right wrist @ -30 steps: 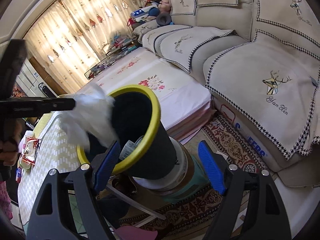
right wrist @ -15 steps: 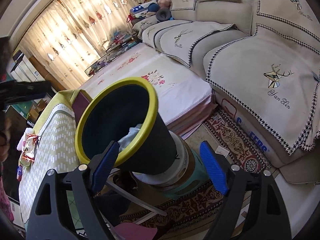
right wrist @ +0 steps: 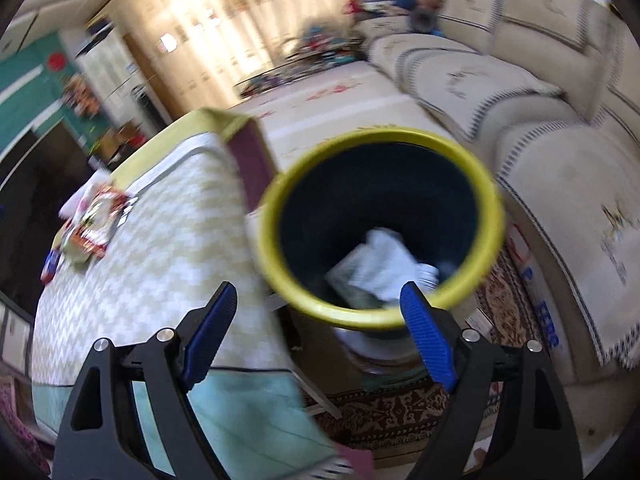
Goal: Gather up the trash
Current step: 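Grasp the red snack bag with the right gripper, then carry the red snack bag over the yellow bin and open the right gripper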
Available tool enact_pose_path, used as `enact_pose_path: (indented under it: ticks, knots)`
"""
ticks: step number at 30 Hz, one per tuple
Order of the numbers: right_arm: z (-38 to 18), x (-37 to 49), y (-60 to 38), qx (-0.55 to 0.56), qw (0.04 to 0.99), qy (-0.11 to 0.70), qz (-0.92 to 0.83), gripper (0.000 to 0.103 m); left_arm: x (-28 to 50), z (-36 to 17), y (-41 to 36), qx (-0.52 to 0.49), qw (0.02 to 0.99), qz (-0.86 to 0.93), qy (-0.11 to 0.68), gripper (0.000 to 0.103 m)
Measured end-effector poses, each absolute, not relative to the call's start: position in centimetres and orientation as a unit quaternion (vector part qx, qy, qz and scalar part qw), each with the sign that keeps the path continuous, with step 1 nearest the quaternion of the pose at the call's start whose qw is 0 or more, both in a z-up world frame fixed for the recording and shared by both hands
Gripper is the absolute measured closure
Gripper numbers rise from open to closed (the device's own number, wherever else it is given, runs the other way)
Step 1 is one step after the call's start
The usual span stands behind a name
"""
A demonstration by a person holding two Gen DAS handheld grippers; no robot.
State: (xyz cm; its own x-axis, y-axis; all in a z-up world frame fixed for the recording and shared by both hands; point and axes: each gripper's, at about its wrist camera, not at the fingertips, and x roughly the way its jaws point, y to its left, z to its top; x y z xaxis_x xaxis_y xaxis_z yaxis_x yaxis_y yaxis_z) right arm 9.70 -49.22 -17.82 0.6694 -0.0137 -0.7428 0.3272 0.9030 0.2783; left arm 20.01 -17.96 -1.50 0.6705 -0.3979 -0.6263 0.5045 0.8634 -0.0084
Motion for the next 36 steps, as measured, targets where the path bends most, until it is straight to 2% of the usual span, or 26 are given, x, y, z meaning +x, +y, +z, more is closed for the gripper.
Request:
enact_pose_path:
  ticks: [4, 10, 16, 21, 25, 29, 31, 33, 35, 36]
  knots:
    - [-16.4, 13.1, -44.1, 0.162, 0.901, 0.4, -0.047, 0.024, 20.9, -2.2, -7.9, 0.04, 0.936, -0.163, 0.308, 0.007]
    - [-13.7, 18.3, -35.7, 0.096, 0.914, 0.394, 0.018, 0.024, 23.2, -5.4, 2.0, 0.007, 0.956, -0.055, 0.287, 0.007]
    - [-13.7, 23.1, -27.6, 0.017, 0.917, 0.394, 0.055, 0.024, 25.3, -9.9, 6.4, -0.033, 0.957, -0.011, 0.288, 0.007]
    - [-14.8, 26.0, -23.8, -0.036, 0.913, 0.402, 0.061, 0.027, 26.0, -12.4, 5.5, -0.058, 0.952, -0.024, 0.299, 0.007]
    - [-16.3, 28.1, -21.9, -0.061, 0.905, 0.417, 0.054, 0.036, 26.0, -13.0, 4.6, -0.044, 0.952, -0.033, 0.3, 0.007]
    - [-17.8, 29.7, -20.3, -0.083, 0.9, 0.426, 0.039, 0.048, 25.5, -12.9, 3.5, -0.019, 0.956, -0.027, 0.291, 0.007]
    - [-18.3, 30.1, -20.0, -0.093, 0.899, 0.427, 0.029, 0.05, 25.3, -12.9, 3.0, -0.013, 0.955, -0.032, 0.295, 0.007]
    - [-18.6, 30.6, -19.9, -0.097, 0.899, 0.427, 0.021, 0.058, 25.3, -13.0, 2.5, -0.007, 0.954, -0.036, 0.298, 0.007]
    - [-18.5, 30.7, -20.2, -0.093, 0.902, 0.422, 0.015, 0.078, 25.2, -13.1, 2.1, 0.0, 0.953, -0.039, 0.3, 0.006]
    - [-18.4, 30.7, -20.4, -0.089, 0.903, 0.42, 0.014, 0.083, 25.3, -13.2, 1.9, 0.003, 0.953, -0.041, 0.301, 0.006]
